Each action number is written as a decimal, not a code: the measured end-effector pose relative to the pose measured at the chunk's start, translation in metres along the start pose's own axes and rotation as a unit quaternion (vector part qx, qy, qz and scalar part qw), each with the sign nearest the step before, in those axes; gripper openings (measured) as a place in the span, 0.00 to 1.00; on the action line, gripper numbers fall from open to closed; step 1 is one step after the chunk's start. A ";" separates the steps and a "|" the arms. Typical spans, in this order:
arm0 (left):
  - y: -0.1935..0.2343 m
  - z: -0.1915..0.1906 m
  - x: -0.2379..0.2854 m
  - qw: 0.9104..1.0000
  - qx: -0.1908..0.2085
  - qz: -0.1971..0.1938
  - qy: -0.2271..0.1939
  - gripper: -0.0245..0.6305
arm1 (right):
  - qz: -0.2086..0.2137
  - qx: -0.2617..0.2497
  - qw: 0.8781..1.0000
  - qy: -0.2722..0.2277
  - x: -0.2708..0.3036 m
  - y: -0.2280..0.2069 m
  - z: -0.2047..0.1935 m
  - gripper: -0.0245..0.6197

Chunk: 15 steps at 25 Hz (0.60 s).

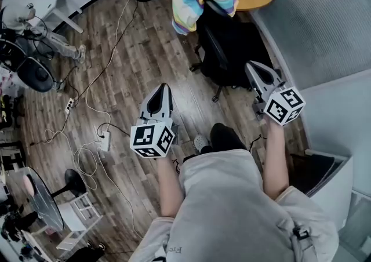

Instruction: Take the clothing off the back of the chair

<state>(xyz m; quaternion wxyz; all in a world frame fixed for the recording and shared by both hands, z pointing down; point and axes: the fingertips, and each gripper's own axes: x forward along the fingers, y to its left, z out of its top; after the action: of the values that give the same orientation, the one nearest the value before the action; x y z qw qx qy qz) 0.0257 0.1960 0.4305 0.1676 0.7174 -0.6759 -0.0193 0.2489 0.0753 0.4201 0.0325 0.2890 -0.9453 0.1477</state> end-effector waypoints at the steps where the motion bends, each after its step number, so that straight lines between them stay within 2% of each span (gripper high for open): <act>1: 0.002 0.001 0.003 1.000 0.001 -0.003 0.002 0.08 | -0.005 -0.006 1.000 0.004 0.002 -0.001 0.000 0.07; 10: 0.017 0.017 0.049 1.000 0.004 -0.019 0.006 0.08 | -0.023 -0.030 0.999 0.013 0.036 -0.032 0.016 0.07; 15: 0.034 0.036 0.089 0.999 0.007 -0.031 0.006 0.08 | 0.005 0.020 0.998 -0.052 0.061 -0.058 0.048 0.07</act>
<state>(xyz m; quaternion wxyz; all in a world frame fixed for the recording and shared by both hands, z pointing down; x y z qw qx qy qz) -0.0085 0.1006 0.4234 0.1657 0.7390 -0.6528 -0.0156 0.2317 -0.0178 0.3986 -0.0228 0.2920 -0.9441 0.1516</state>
